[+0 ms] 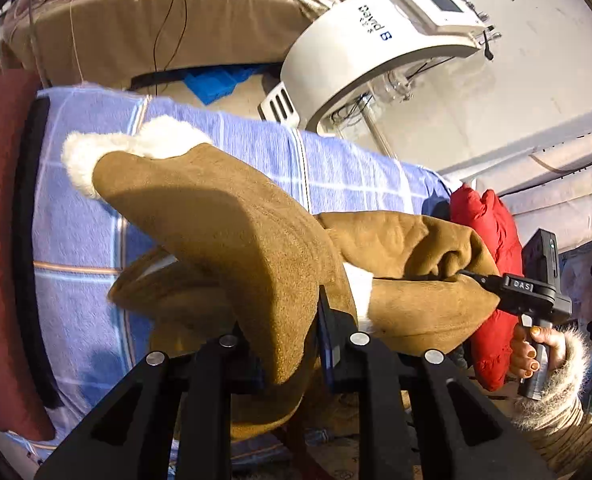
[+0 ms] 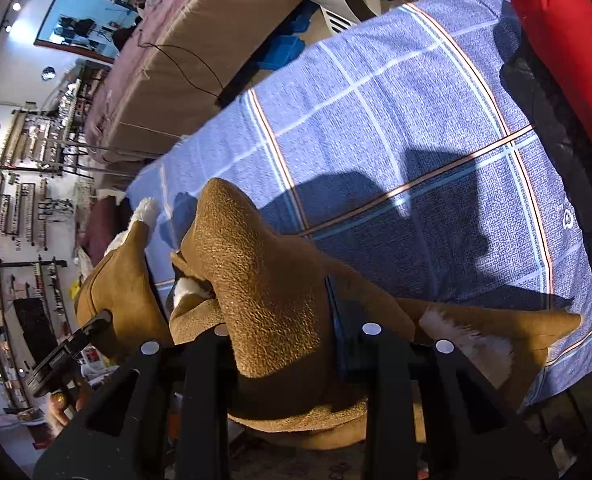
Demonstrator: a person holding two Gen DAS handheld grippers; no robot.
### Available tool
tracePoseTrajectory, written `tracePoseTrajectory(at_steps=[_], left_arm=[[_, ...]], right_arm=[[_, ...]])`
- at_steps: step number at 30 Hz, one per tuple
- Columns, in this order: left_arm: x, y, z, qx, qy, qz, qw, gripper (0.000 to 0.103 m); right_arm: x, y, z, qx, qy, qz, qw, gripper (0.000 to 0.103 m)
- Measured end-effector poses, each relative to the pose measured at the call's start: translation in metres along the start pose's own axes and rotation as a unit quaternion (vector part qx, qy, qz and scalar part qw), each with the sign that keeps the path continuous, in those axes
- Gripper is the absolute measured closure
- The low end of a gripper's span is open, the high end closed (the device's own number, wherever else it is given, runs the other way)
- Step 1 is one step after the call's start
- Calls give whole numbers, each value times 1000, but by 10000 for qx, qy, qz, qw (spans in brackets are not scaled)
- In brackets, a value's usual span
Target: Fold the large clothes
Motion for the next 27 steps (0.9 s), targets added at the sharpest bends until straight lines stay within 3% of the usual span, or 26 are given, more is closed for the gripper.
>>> tracePoseTrajectory(at_steps=[4,7,9,11,13,15,16,19,23,27], left_arm=[[43,35,-23,101,144,563,9983,83],[74,45,-50,205,512,883,9946,81],[87,36,-74,300,899,877,9916,69],[91,14,-92,647,1064,595,9904,64],[81,1,-104,1114,967,576,9874,52],[63,-10,-118,1473,854,460,9843,30],[53,-15,-125,1571,895,377,9828,26],[12,-24,-145,1684,1156,126,9788,22],[-46,-38,-153,1936,1091,-240,9747,18],[-85,-55,-138,1942,892,-501,9756,18]], right_arm=[[13,46,-16,689,-235,515,9960,76],[35,61,-7,959,-598,914,9894,75],[50,57,15,1173,-1103,994,9819,72],[62,47,39,959,-1393,1122,9792,63],[69,35,62,500,-1505,1228,9797,53],[68,28,81,187,-1662,1292,9774,43],[66,25,91,84,-1681,1330,9767,42],[49,20,116,-249,-1820,1350,9737,41],[21,-1,133,-739,-1452,982,9817,41],[-7,-35,123,-599,-760,579,9936,36]])
Point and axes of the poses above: each gripper's, at about its wrist camera, not at the fingertips, and y roughly against the way its jaws point, z to its right, x to its top, the point moved 2 cm from there along -y, roughly the way its jaws point, and after that the axes turned 10 degrees about x, right-handed, at the moved point
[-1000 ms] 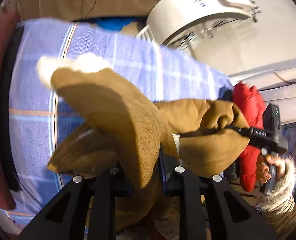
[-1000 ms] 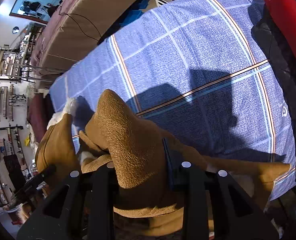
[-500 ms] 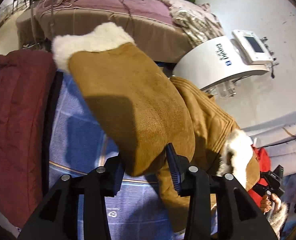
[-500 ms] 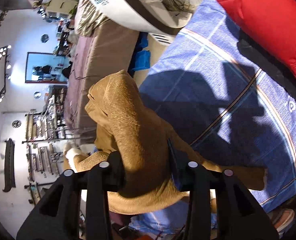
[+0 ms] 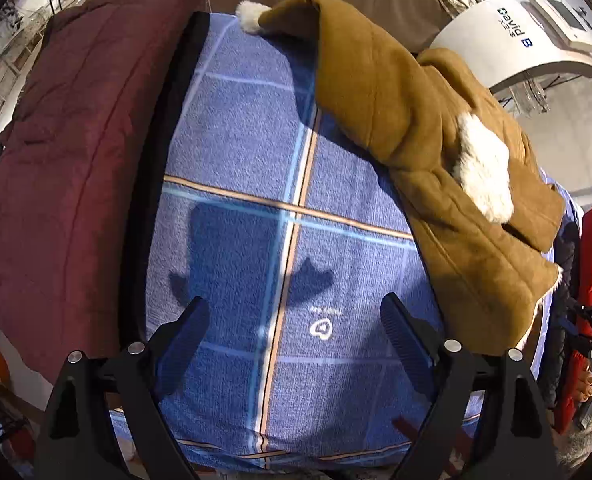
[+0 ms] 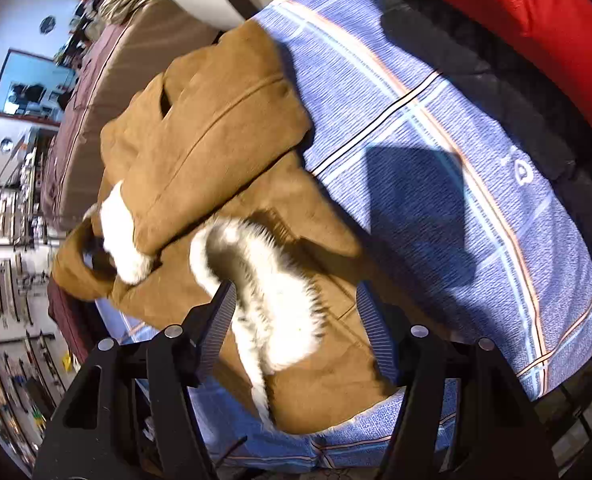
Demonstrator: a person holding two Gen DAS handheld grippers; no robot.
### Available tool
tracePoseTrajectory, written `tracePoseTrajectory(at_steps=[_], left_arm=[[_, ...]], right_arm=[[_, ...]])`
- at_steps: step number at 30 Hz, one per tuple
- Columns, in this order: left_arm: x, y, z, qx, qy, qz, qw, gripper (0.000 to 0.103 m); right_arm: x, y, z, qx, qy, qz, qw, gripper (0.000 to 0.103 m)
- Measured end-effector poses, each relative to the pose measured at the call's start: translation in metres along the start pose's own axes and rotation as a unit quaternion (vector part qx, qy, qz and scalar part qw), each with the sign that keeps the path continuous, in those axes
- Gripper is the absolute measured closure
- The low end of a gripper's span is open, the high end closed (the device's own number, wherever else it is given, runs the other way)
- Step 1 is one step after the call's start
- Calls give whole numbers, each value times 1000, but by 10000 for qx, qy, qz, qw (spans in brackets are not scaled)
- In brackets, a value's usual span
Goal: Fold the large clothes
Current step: 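Lay the coat flat on the bed and release both tools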
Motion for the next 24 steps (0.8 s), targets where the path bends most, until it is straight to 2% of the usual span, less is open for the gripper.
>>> tracePoseTrajectory(at_steps=[1,5,9,11,14,15,16,18,19,21,24], left_arm=[[-7,-3,7,-16,-54,-32,10000,18],[-26,-5,39,-76,-294,-64,9995,17],[-44,-4,76,240,-1047,108,9942,16],[-50,-2,88,303,-1278,173,9912,16],[-56,2,90,366,-1375,246,9895,15],[-56,4,86,418,-1362,285,9894,14],[-56,5,83,469,-1330,306,9895,14],[-56,7,71,513,-1186,312,9911,13],[-55,8,64,524,-1092,312,9921,13],[-52,10,47,605,-895,317,9936,13],[-48,11,25,708,-629,311,9950,13]], right_arm=[[-10,-6,-4,51,175,-93,9998,33],[-28,-30,-19,204,425,-220,9986,33],[-35,-46,-42,165,669,-212,9974,33],[-31,-53,-51,21,887,26,9961,33],[-17,-62,-52,-338,978,467,9935,33],[-14,-64,-53,-293,975,520,9934,40],[-14,-66,-55,-208,1003,471,9936,61],[-19,-71,-67,-97,1148,217,9931,84],[-25,-70,-76,41,1270,164,9918,89],[-43,-64,-101,389,1621,58,9860,94],[-76,-54,-139,810,2230,-183,9713,95]])
Point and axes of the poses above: each gripper's, at about its wrist camera, not at the fingertips, and y roughly against the way its jaws point, z to its right, x to its top, the point moved 2 cm from there along -y, roughly the way its jaws point, and after that the axes turned 10 degrees about x, right-handed, at the moved point
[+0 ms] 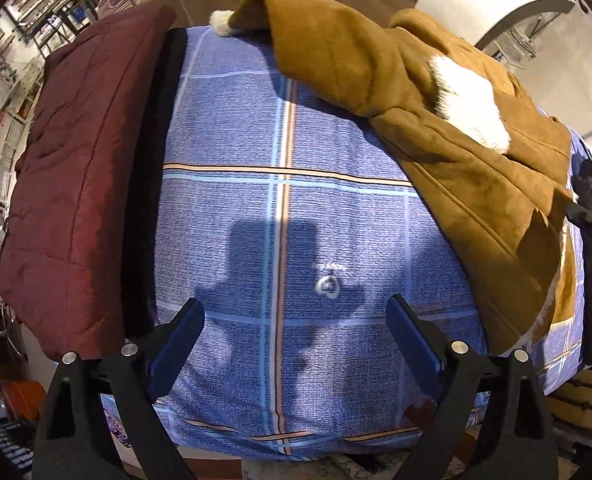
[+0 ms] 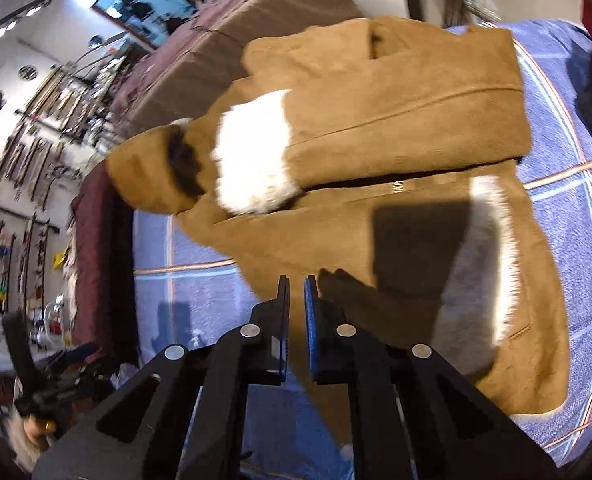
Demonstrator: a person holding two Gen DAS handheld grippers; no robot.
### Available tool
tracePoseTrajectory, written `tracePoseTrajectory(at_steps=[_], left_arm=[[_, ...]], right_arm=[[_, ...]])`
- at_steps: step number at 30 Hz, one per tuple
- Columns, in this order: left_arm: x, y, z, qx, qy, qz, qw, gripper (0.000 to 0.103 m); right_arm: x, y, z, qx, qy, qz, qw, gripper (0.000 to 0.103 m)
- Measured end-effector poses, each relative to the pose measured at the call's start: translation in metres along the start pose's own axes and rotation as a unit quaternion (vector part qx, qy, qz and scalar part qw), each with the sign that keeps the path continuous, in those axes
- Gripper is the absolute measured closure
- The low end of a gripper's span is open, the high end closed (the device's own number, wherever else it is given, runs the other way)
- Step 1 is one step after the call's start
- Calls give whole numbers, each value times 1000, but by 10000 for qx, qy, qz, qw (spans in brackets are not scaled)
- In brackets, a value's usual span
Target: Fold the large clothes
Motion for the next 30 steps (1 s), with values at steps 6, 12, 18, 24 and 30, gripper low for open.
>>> tracePoseTrajectory(at_steps=[6,12,18,24,30], left_arm=[[3,-2,-25,53,303,-51,9995,13],[0,0,-8,-45,130,-30,9999,12],[-5,3,24,-228,-211,-29,9995,10],[-8,7,38,-143,-452,28,9989,8],[-4,7,26,-105,-300,11,9995,8]], right_arm=[[0,8,31,-442,-682,40,9967,51],[12,26,81,-1168,-857,385,9887,36],[12,2,111,-841,-1196,145,9891,36],[2,-7,90,-1163,-718,38,9906,69],[-14,27,56,-412,-559,62,9976,91]])
Point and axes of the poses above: each gripper's, at about its wrist camera, not at the fingertips, and y roughly against the way its jaws point, z to its right, x to its top, the point moved 2 cm from there along -y, roughly the way its jaws point, and after that the axes turned 10 degrees about x, right-handed, at the moved point
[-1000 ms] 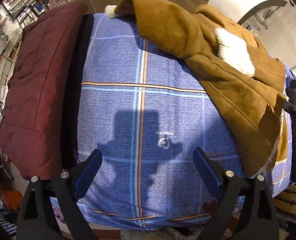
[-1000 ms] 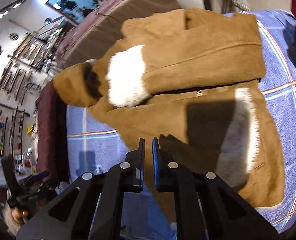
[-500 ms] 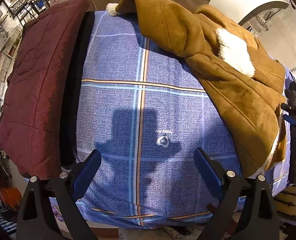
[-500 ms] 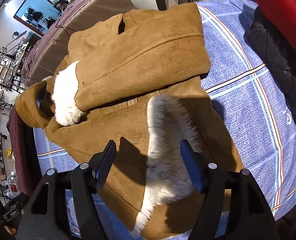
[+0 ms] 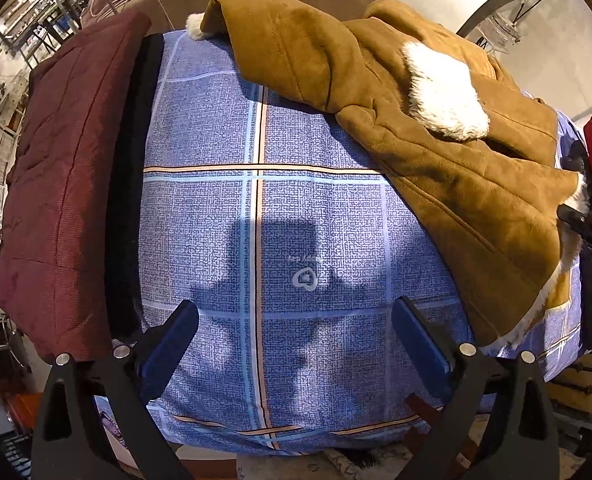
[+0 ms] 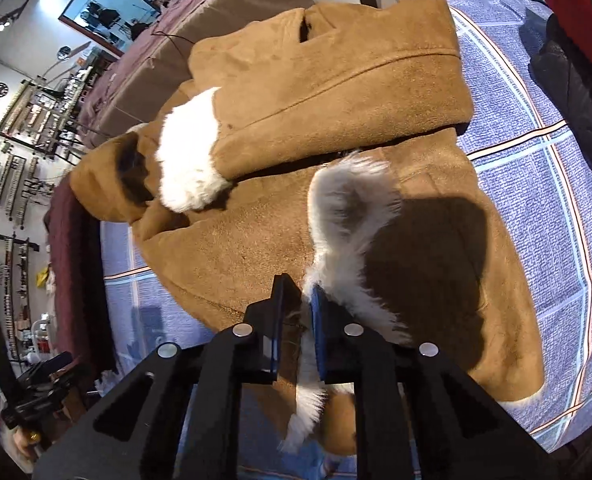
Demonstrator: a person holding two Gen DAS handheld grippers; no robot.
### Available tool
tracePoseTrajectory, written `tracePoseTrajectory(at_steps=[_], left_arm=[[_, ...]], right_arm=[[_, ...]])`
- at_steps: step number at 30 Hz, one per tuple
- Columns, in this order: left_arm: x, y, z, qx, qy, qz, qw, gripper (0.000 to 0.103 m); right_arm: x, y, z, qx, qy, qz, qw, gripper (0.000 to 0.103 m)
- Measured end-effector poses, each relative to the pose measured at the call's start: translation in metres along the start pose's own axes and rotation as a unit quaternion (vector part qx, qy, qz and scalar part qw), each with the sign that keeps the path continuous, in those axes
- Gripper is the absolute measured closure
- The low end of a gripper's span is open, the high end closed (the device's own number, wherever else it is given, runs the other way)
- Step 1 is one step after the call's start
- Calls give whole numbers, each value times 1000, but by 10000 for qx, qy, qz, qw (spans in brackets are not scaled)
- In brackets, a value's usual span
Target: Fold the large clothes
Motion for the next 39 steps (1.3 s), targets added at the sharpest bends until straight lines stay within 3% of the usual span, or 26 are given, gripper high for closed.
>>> tracePoseTrajectory(at_steps=[4,7,10,15,19,23,25,31,35,39], left_arm=[[7,2,-10,30,105,44,9999,8],[15,5,-15,48,175,113,9998,8],[19,5,-17,-26,268,106,9996,7],[16,-4,-9,-77,222,-35,9997,7],[6,-21,2,-475,357,-414,9974,7],[-2,-35,20,-1006,609,-730,9904,7],[-5,-43,34,-1164,505,-917,9877,7],[-16,-48,63,-1679,243,-1195,9782,7],[-17,-49,76,-1741,67,-1245,9768,7],[-20,-54,82,-1846,86,-1389,9729,7]], right_arm=[[-25,11,-48,732,460,-399,9955,94],[-59,-4,-99,1344,1042,-1095,9793,94],[-93,-32,-135,1328,1674,-1642,9630,94],[-132,-79,-161,806,2338,-2337,9403,92],[-134,-84,-156,807,2303,-2602,9342,69],[-129,-64,-148,898,2155,-2481,9402,59],[-127,-50,-142,1064,2016,-2322,9456,52],[-98,-8,-78,1419,819,-1704,9717,49],[-75,19,-24,939,197,-1174,9884,41],[-53,36,35,-362,23,-609,9975,38]])
Point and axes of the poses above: each gripper's, at about its wrist camera, not at the fingertips, and y roughly against the way its jaws point, z to its right, x to its top, the point moved 2 cm from there along -y, roughly the way its jaws point, and after that the axes turned 10 degrees about x, right-handed, at the moved point
